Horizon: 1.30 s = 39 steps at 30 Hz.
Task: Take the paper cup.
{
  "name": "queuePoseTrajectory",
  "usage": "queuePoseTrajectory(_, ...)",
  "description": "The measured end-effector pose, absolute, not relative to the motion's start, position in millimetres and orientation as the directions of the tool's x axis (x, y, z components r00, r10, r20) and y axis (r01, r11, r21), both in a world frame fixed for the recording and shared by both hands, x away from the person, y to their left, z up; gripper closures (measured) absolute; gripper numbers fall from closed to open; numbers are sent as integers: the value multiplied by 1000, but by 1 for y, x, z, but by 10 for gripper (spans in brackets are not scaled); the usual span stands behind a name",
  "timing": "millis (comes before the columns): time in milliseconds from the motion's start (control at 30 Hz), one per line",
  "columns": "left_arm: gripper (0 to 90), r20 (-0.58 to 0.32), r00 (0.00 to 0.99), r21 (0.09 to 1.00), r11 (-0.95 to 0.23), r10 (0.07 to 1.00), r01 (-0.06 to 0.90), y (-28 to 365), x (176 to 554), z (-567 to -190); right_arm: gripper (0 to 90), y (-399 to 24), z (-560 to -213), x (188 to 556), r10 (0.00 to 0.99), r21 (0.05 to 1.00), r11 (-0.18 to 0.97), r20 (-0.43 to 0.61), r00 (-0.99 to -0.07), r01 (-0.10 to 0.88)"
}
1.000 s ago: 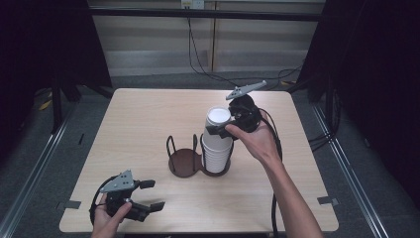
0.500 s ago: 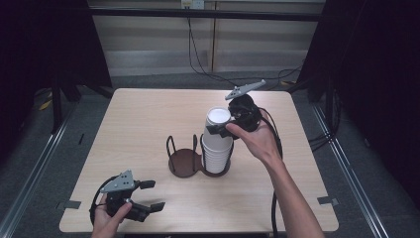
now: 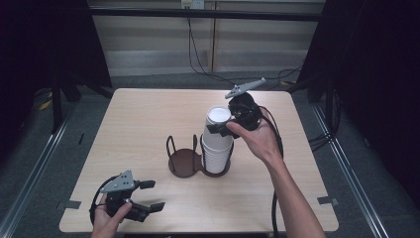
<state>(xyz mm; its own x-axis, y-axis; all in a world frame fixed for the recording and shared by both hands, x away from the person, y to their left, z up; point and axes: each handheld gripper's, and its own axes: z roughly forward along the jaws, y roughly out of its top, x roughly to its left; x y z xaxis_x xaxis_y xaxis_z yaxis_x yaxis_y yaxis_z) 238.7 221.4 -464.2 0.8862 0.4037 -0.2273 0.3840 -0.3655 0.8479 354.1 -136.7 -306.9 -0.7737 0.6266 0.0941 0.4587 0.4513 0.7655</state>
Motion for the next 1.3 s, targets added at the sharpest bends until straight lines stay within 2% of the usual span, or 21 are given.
queuePoseTrajectory(1300,164,-228,891,842,-380,392,382,219,237,-464,232,-155,-288,345,618,834,341,150,-772,434)
